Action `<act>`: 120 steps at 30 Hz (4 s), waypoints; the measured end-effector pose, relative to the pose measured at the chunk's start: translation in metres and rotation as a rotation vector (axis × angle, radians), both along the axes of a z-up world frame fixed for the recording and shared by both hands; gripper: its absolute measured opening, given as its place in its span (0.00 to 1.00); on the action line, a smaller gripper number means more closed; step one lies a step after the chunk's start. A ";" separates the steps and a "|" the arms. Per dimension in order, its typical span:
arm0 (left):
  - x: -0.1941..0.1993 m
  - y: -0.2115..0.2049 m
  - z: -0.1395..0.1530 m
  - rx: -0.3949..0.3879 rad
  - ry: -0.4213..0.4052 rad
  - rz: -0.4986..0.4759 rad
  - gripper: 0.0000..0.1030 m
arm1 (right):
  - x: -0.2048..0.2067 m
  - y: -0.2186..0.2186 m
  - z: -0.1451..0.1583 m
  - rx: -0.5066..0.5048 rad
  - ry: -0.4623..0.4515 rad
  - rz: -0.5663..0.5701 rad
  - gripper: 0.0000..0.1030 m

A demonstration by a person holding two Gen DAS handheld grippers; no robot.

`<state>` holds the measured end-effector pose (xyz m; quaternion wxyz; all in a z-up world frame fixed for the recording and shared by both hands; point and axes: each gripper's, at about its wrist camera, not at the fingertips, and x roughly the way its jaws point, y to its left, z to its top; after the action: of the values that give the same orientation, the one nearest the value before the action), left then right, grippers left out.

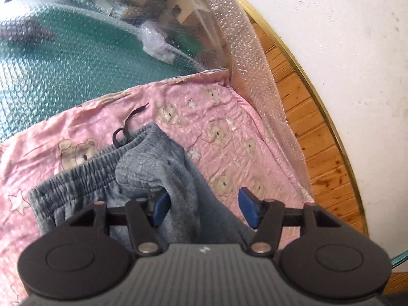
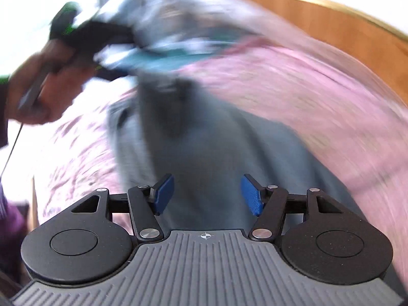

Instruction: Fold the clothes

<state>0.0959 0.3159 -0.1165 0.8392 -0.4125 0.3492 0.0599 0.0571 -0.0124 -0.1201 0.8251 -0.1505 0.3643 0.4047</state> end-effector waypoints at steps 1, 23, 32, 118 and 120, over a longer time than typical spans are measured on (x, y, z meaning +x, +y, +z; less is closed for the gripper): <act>0.003 0.001 -0.003 0.014 0.007 -0.005 0.56 | 0.001 0.013 -0.005 -0.001 0.012 0.019 0.60; -0.062 0.052 -0.045 -0.015 0.075 0.083 0.59 | 0.132 -0.032 0.005 0.113 0.260 -0.453 0.63; -0.093 0.066 -0.050 -0.041 0.174 0.106 0.02 | 0.170 -0.036 -0.023 0.098 0.403 -0.379 0.43; -0.032 -0.045 -0.082 -0.313 0.260 -0.588 0.41 | -0.126 -0.261 -0.114 1.004 0.848 -1.249 0.46; -0.035 -0.059 -0.097 -0.342 0.288 -0.593 0.41 | -0.123 -0.249 -0.124 1.050 0.847 -1.257 0.52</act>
<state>0.0611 0.2566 -0.2134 0.6813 -0.4151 0.5730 -0.1877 -0.0661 -0.2616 -0.2437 0.6532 0.6296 0.4203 0.0167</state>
